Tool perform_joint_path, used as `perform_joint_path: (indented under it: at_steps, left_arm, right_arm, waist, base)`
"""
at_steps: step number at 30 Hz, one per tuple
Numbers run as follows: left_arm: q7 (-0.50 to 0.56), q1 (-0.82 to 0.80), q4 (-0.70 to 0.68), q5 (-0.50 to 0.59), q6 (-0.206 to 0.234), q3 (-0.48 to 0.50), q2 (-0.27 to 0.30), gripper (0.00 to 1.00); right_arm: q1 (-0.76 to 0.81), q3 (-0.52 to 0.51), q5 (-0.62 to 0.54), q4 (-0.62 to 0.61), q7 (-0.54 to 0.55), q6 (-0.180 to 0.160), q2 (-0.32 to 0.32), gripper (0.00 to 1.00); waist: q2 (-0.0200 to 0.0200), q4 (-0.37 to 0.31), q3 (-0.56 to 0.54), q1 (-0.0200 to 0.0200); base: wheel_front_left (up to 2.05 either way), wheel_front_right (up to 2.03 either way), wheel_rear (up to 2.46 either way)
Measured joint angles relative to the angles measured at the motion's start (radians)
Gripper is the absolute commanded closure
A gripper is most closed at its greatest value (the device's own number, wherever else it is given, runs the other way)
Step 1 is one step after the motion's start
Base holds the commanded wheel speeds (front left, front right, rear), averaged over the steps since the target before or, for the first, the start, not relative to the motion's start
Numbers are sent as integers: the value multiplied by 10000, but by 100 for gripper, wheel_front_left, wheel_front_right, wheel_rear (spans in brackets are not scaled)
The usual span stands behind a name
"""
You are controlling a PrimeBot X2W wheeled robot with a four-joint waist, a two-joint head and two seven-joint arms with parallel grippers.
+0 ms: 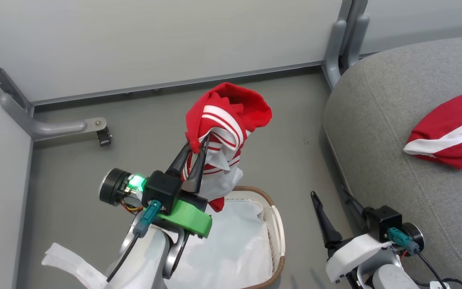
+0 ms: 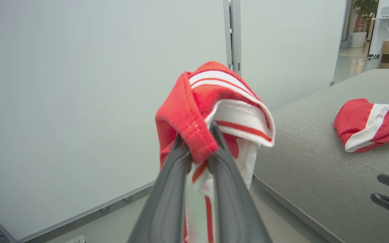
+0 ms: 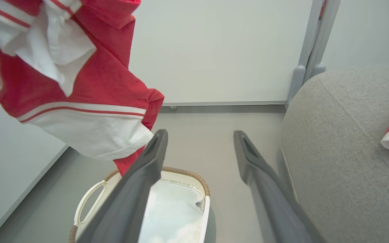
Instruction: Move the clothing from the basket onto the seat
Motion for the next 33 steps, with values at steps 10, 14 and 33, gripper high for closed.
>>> perform_joint_path:
  at_steps: [10, 14, 33]
  left_arm:
    - [0, 35, -786, -174, -104, -387, -44, 100]
    - [0, 42, -842, -439, -115, -734, -50, 100]
    - [0, 11, -838, -1348, -98, -2405, -52, 100]
  right_arm:
    - [-307, 1126, -180, -385, 0, 0, -4, 0]
    - [-958, 2002, -205, -587, 0, 0, -2, 0]
    - [-2867, 2941, 69, 194, -2, 0, -25, 69]
  waist:
    - [0, 83, -123, 0]
    - [0, 207, -44, 0]
    - [0, 1055, -16, 0]
  base:
    - [0, 0, 0]
    - [0, 0, 0]
    - [0, 0, 0]
